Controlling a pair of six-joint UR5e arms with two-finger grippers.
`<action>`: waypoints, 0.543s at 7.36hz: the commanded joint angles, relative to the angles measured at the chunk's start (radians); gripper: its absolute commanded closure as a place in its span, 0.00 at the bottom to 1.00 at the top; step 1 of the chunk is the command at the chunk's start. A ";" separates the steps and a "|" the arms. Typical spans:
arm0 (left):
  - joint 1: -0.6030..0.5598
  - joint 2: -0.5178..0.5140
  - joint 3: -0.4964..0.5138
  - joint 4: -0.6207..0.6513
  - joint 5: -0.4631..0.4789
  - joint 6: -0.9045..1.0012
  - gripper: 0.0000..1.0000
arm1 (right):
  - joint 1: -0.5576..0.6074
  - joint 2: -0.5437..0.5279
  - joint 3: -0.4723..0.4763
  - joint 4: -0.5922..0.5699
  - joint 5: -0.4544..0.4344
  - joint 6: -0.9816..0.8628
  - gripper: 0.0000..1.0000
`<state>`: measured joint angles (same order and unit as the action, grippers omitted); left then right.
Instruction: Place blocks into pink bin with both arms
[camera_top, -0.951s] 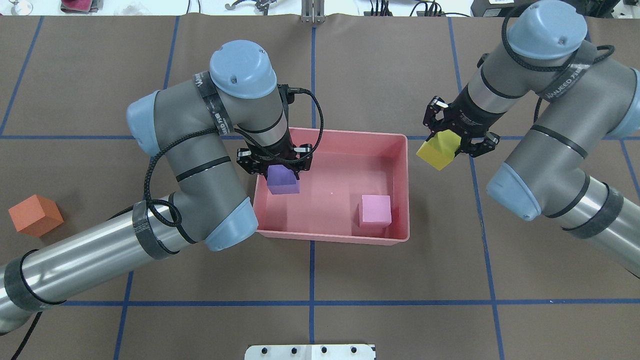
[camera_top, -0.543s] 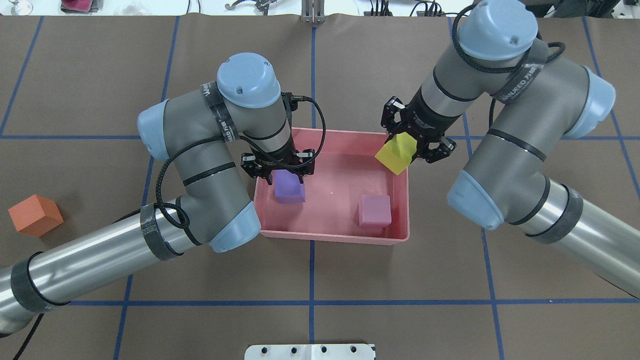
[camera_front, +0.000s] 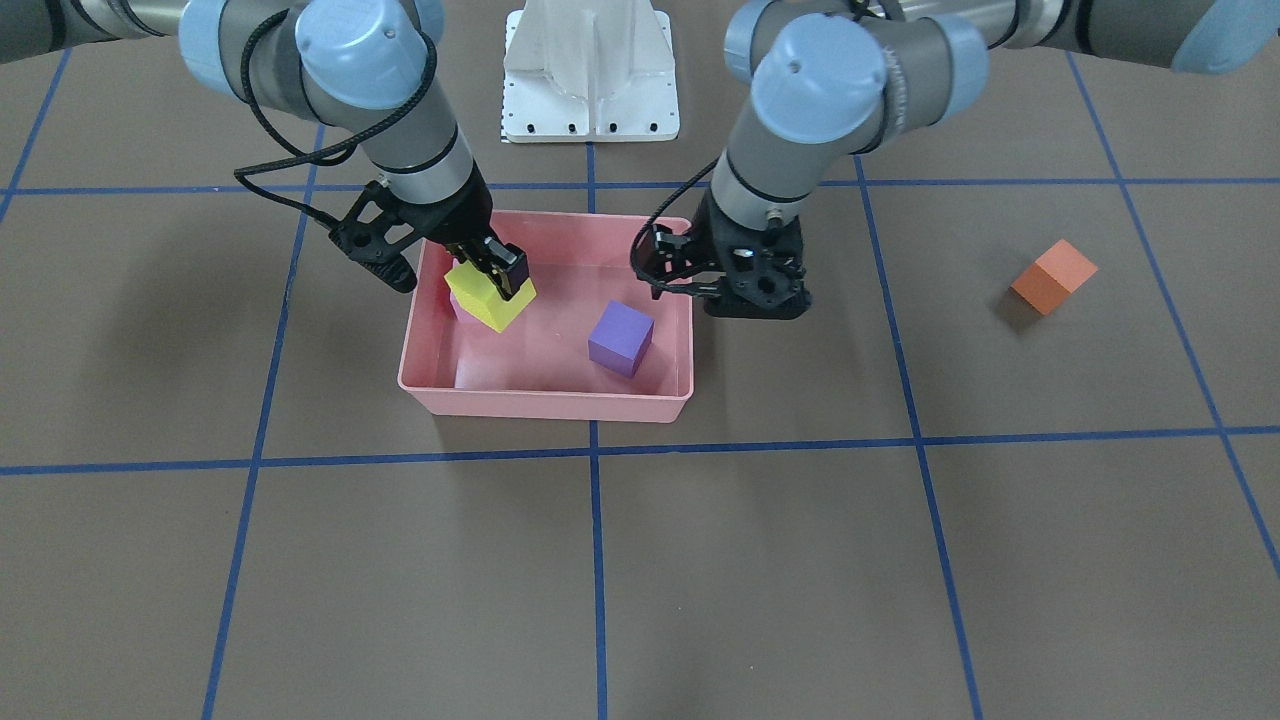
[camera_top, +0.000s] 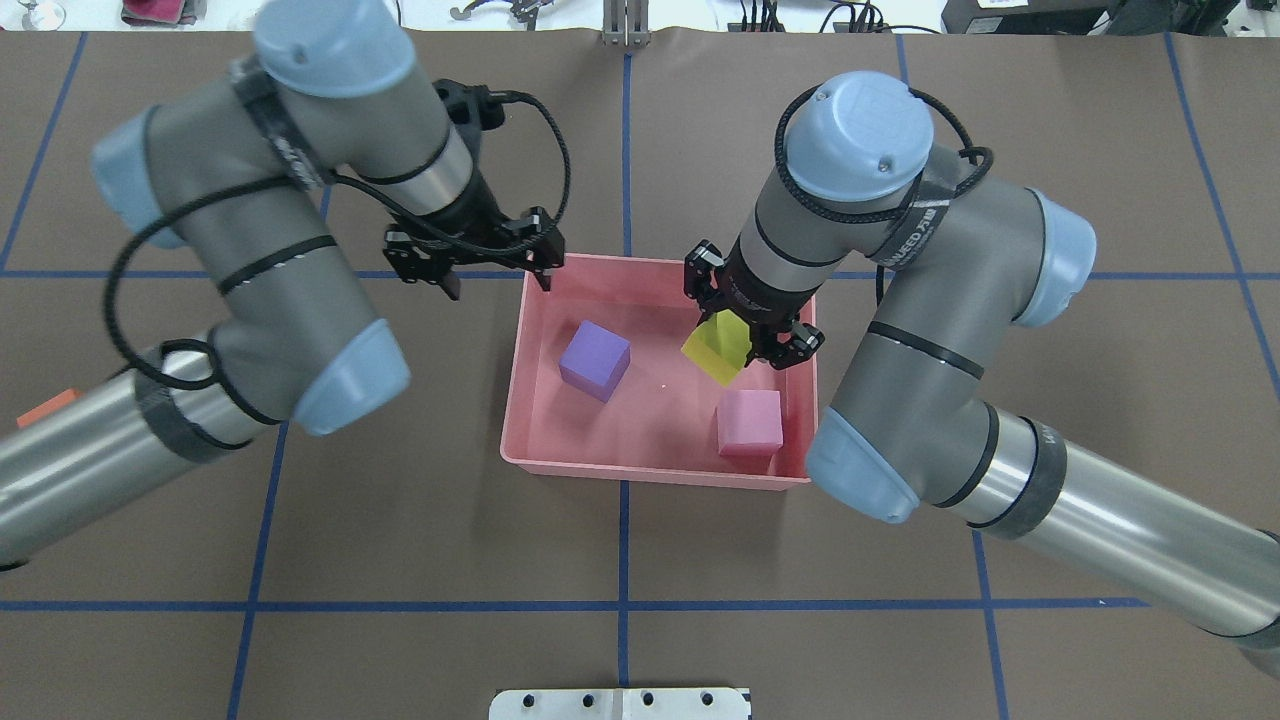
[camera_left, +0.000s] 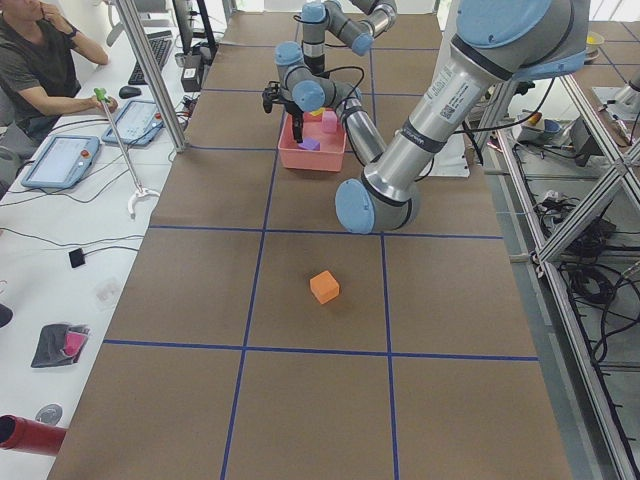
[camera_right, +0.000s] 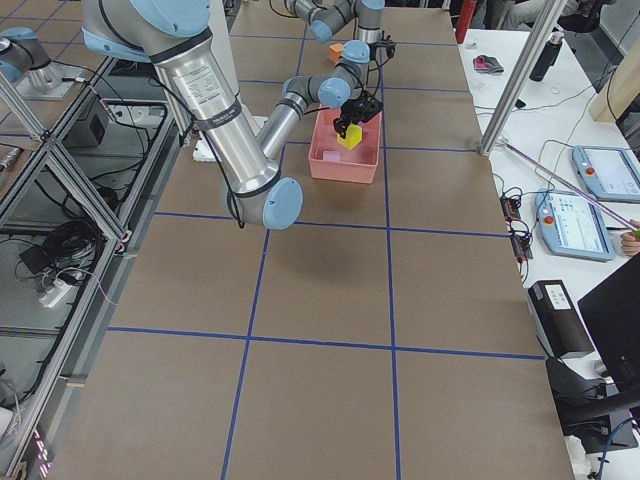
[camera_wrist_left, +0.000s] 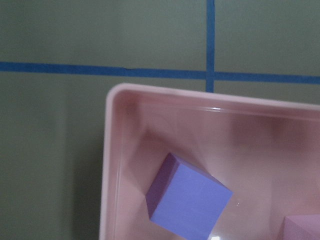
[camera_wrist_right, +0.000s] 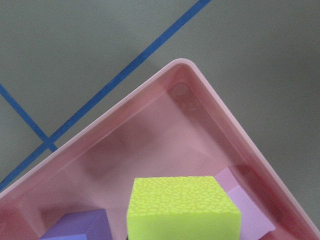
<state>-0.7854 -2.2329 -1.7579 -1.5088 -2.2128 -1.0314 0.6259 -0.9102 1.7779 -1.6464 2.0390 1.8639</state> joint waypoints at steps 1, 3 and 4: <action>-0.119 0.282 -0.176 0.029 -0.041 0.341 0.00 | -0.076 0.017 -0.047 0.069 -0.074 0.068 0.93; -0.234 0.460 -0.193 0.024 -0.036 0.663 0.00 | -0.127 0.016 -0.061 0.105 -0.103 0.095 0.86; -0.289 0.514 -0.175 0.019 -0.035 0.808 0.00 | -0.155 0.010 -0.061 0.105 -0.124 0.095 0.53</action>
<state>-1.0041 -1.8026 -1.9428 -1.4851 -2.2496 -0.4125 0.5064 -0.8956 1.7195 -1.5483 1.9390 1.9537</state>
